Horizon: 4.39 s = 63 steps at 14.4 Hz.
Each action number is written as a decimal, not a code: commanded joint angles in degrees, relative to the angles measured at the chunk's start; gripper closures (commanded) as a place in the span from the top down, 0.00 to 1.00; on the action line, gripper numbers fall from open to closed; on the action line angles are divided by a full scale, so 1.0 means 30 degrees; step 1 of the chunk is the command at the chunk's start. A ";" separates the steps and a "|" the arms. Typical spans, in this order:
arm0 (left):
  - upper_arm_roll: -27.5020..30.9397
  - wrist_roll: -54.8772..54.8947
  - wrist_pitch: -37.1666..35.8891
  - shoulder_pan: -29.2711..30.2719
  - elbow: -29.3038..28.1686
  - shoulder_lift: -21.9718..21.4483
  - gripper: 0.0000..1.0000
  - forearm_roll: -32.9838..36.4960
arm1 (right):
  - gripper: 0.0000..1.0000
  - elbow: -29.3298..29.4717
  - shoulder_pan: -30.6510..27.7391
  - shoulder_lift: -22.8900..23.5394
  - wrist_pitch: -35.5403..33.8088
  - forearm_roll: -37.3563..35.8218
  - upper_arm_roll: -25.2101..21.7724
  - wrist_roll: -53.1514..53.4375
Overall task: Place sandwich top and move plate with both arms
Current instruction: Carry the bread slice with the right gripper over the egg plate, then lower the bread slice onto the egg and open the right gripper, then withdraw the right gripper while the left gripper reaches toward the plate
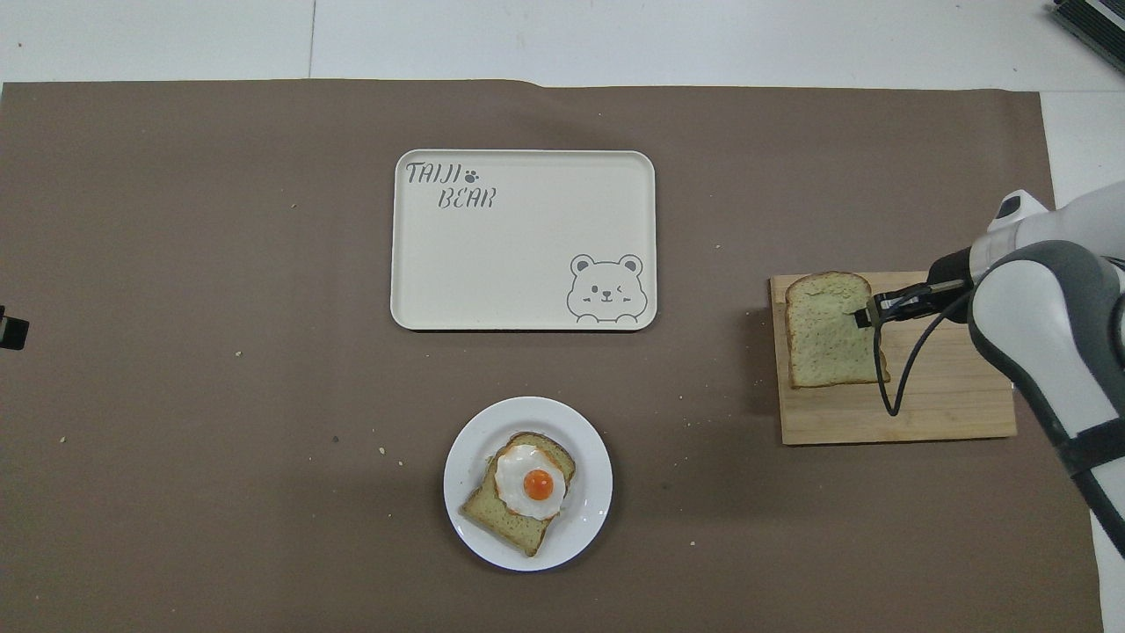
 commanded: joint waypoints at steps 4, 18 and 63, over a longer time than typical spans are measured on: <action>-0.0051 -0.0078 -0.0009 0.0161 -0.0619 -0.0524 1.00 -0.0054 | 0.00 -0.0355 0.2260 -0.0311 0.0134 0.0548 0.0127 0.2721; -0.0051 -0.0078 -0.0009 0.0133 -0.0619 -0.0524 1.00 -0.0054 | 0.00 -0.0941 1.0143 0.0187 0.4382 0.1076 0.0127 1.2540; -0.0051 0.4300 1.3290 -0.0483 -1.6257 -0.2606 0.78 -1.3665 | 1.00 0.2604 0.4349 -0.2416 -0.0655 -0.5868 0.0098 1.0700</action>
